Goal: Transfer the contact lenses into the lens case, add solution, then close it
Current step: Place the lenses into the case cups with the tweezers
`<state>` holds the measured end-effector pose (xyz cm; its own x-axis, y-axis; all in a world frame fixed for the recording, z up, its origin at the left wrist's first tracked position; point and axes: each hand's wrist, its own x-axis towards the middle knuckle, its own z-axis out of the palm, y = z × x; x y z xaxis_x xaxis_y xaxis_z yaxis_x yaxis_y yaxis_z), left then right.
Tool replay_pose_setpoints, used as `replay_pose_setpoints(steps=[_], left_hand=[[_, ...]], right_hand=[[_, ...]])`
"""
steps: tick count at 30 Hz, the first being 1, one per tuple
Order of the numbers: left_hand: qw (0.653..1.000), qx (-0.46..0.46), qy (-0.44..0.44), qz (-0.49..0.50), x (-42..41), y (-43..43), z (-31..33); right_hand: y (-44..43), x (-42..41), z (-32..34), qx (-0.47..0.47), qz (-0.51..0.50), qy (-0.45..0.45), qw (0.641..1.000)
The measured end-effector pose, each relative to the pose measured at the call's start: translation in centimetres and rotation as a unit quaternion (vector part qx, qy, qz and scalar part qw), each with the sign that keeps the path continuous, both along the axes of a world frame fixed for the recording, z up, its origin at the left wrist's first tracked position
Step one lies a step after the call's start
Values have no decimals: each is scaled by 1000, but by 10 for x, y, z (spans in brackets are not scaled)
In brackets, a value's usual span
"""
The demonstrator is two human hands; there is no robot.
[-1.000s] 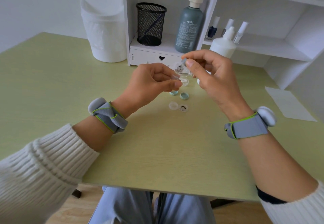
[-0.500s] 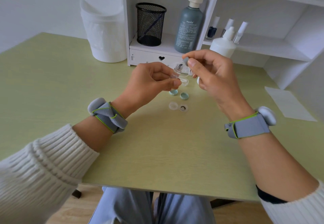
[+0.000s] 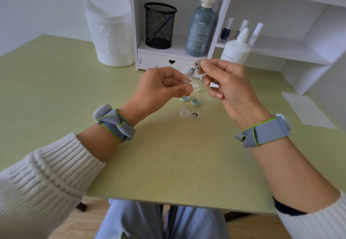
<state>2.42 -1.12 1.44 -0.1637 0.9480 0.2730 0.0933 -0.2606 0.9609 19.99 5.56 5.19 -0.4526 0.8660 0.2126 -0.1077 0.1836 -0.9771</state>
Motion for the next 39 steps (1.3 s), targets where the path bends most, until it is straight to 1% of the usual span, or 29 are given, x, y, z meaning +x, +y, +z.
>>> replay_pose_setpoints(steps=[5,12,34,39], left_hand=[[1000,1,5,-1,0,-1,0],[1000,-1,4,-3,0,0,-1],[1000,-11,11,-5,1,0,-1],[1000,-7,8,-12,3,-1,0]], right_hand=[[0,-1,-1,-62,6,31,998],[0,-2,1,-122,23,48,991],[-2,-2,3,-146,38,54,987],[-2,-2,4,-184,49,65,980]])
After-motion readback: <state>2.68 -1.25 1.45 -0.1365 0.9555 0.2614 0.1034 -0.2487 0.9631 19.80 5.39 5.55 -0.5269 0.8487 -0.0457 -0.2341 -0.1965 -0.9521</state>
